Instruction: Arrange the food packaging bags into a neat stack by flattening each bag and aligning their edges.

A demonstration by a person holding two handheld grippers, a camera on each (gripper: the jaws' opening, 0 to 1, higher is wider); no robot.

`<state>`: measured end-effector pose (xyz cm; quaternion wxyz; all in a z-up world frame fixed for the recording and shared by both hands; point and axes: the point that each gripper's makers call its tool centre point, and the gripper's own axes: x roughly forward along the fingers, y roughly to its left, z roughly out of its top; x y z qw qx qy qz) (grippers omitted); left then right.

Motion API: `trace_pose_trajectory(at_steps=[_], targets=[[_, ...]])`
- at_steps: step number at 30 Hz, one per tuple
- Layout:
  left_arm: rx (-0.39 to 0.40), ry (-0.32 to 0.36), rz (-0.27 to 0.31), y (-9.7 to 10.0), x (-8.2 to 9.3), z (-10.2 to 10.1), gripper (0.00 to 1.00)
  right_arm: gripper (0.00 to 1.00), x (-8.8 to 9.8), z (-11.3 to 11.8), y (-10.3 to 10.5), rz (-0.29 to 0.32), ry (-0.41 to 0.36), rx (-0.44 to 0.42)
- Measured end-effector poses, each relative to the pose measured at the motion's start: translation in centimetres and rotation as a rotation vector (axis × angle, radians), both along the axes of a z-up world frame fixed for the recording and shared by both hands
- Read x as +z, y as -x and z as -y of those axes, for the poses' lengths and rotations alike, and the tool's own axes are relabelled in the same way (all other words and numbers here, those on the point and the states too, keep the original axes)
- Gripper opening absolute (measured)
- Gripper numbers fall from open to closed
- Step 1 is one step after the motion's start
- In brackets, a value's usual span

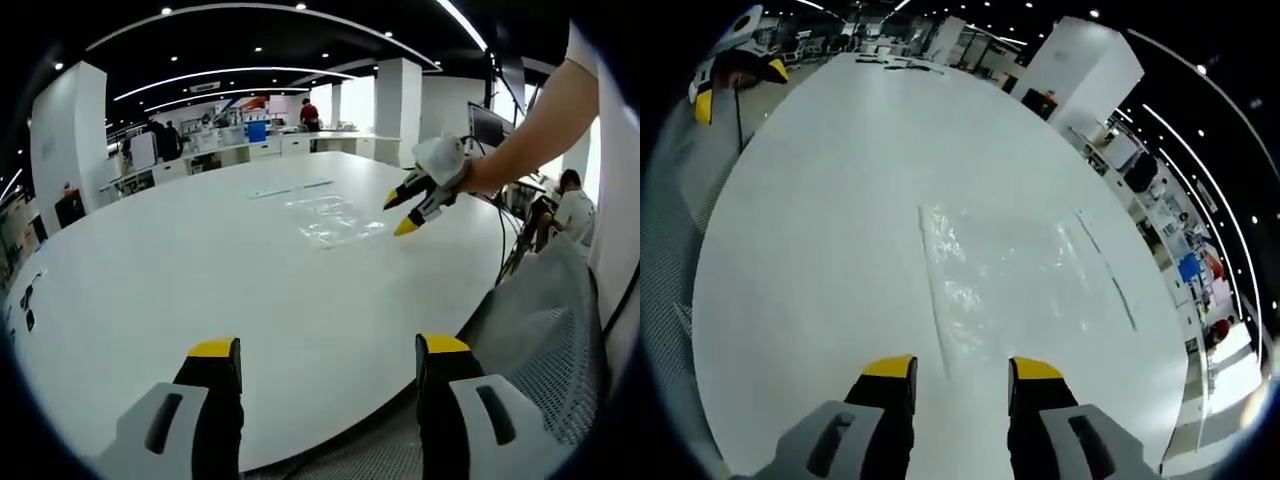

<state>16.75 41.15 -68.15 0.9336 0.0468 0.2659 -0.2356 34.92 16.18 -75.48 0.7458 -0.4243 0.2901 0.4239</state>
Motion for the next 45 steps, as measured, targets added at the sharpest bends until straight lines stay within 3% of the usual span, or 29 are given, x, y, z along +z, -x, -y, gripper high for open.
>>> trace_pose_trajectory(at_steps=[45], targets=[[0.006, -0.025, -0.026, 0.1, -0.7, -0.1, 0.67, 0.12, -1.8, 0.3, -0.9, -0.009, 0.035, 0.051]])
